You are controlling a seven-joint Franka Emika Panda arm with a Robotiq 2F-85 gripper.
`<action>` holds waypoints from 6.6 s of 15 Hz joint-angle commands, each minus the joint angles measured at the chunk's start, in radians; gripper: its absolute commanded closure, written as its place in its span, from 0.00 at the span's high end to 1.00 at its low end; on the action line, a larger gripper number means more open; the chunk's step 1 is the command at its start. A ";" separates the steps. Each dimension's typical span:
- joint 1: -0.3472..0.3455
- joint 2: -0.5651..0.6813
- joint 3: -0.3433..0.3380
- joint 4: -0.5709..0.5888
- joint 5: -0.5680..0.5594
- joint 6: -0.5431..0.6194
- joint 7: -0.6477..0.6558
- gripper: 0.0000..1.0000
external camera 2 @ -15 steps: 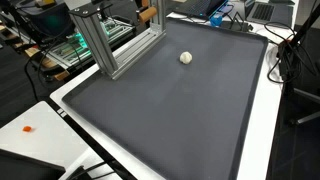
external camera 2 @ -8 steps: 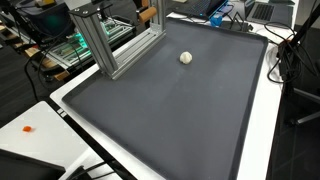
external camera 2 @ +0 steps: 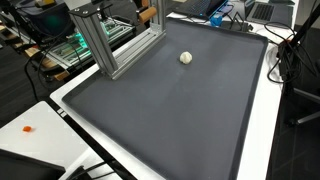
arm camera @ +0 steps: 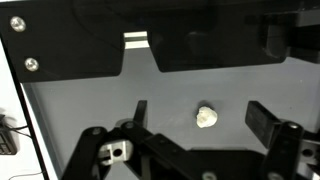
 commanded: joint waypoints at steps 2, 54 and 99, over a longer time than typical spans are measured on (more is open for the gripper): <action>0.005 -0.001 0.012 0.018 0.010 -0.016 0.019 1.00; 0.174 -0.226 0.157 -0.183 0.110 0.064 0.002 1.00; 0.215 -0.159 0.169 -0.204 0.059 0.084 -0.058 0.32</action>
